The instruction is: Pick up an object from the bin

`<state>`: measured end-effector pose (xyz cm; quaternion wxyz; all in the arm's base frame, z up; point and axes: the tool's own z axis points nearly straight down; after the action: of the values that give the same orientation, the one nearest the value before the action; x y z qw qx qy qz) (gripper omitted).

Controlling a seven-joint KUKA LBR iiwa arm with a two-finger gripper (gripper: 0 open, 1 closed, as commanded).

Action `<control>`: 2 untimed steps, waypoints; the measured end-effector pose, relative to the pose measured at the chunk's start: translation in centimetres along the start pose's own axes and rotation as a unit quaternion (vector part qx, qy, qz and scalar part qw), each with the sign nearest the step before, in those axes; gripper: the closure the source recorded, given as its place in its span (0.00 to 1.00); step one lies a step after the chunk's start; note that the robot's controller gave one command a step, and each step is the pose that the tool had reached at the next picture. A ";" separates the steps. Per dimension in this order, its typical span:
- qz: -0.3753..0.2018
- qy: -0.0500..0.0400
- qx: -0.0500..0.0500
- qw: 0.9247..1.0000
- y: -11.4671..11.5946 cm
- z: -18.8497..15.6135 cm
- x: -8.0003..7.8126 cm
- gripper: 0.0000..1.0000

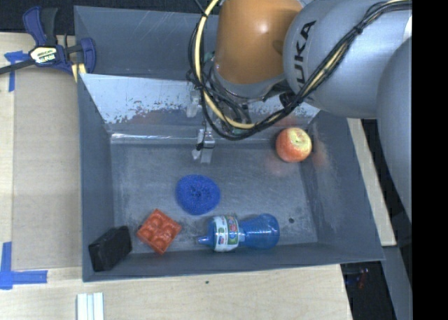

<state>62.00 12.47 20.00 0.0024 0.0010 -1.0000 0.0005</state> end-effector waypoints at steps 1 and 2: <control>0.001 -0.004 -0.001 1.000 0.0 -0.5 -0.2 0.00; -0.018 -0.006 -0.001 1.000 -2.6 8.6 2.3 0.00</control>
Offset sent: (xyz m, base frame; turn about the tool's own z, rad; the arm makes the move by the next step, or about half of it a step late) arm -0.0372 -0.0391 -0.1300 -0.0526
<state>59.63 9.84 11.46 -0.0035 0.0190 -0.9998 -0.0005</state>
